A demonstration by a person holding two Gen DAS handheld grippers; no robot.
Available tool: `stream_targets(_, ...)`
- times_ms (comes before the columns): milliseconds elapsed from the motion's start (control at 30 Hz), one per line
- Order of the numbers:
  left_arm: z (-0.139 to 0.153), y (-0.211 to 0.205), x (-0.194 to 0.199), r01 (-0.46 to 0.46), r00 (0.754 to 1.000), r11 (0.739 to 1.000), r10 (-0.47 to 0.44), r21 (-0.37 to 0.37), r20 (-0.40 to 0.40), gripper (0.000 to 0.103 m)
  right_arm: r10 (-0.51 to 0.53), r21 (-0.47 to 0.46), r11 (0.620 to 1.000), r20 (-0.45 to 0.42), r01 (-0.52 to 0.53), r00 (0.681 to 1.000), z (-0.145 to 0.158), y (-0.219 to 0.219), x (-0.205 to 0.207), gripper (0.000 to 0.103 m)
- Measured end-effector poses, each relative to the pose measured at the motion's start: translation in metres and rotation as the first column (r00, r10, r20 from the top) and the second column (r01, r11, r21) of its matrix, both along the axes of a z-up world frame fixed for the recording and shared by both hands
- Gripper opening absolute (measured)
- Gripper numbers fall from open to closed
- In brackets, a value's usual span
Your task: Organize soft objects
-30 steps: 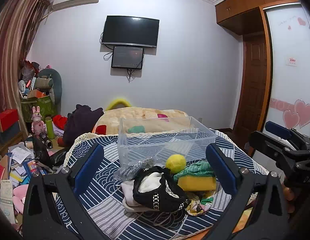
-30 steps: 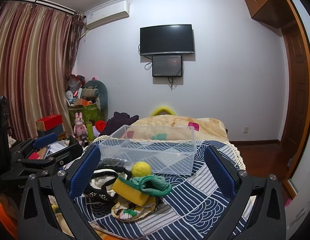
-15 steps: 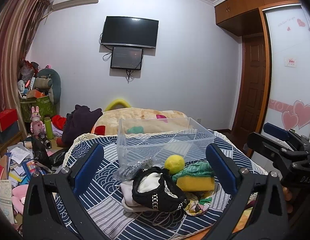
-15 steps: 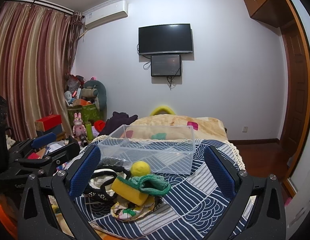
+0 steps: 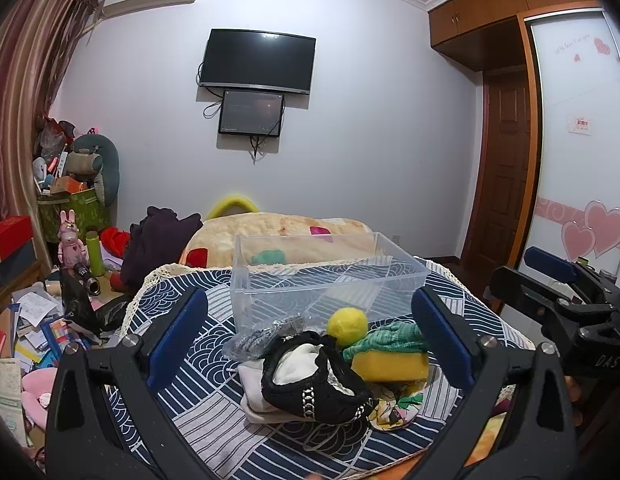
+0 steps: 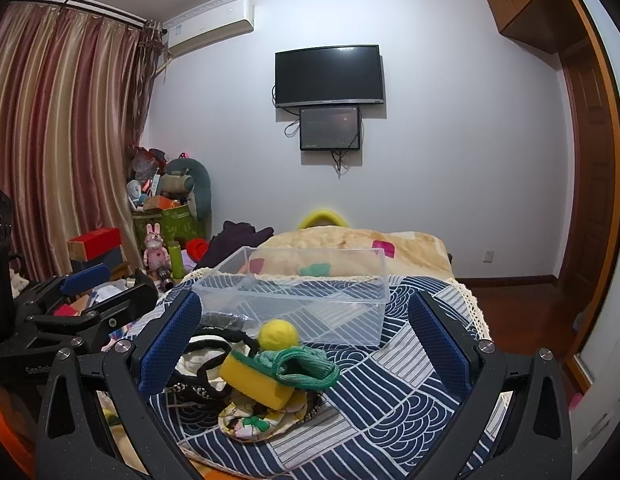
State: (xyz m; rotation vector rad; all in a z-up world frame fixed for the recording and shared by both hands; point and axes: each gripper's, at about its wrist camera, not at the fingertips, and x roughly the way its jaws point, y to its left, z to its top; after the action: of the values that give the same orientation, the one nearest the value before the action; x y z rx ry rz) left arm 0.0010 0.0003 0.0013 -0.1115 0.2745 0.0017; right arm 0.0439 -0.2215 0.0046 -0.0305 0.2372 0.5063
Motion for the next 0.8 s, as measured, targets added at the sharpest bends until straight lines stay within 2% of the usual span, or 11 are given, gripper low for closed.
stream_targets(267,-0.004,0.002,0.006,-0.006,1.000,1.000,0.006,0.013,0.017,0.103,0.005,-0.003,1.000,-0.042,-0.005,0.999,-0.003,0.000,0.005,0.103)
stream_targets(367,-0.007,0.005,0.010,-0.011,1.000,1.000,0.011,0.003,0.006,0.089,0.000,-0.002,1.000,-0.074,0.000,0.997,-0.007,-0.001,0.011,0.103)
stream_targets(400,-0.009,0.006,0.013,-0.007,1.000,1.000,0.007,-0.001,-0.008,0.084,0.000,-0.001,1.000,-0.081,0.000,0.997,-0.008,-0.002,0.012,0.101)
stream_targets(600,-0.021,0.018,0.029,-0.014,0.998,0.999,0.012,-0.032,-0.058,0.073,0.001,-0.007,1.000,-0.136,-0.002,0.991,-0.013,-0.003,0.019,0.083)
stream_targets(800,-0.034,0.033,0.053,-0.019,0.985,0.996,0.003,-0.092,-0.170,0.061,0.014,-0.027,0.999,-0.196,-0.019,0.981,-0.022,0.002,0.030,0.062)
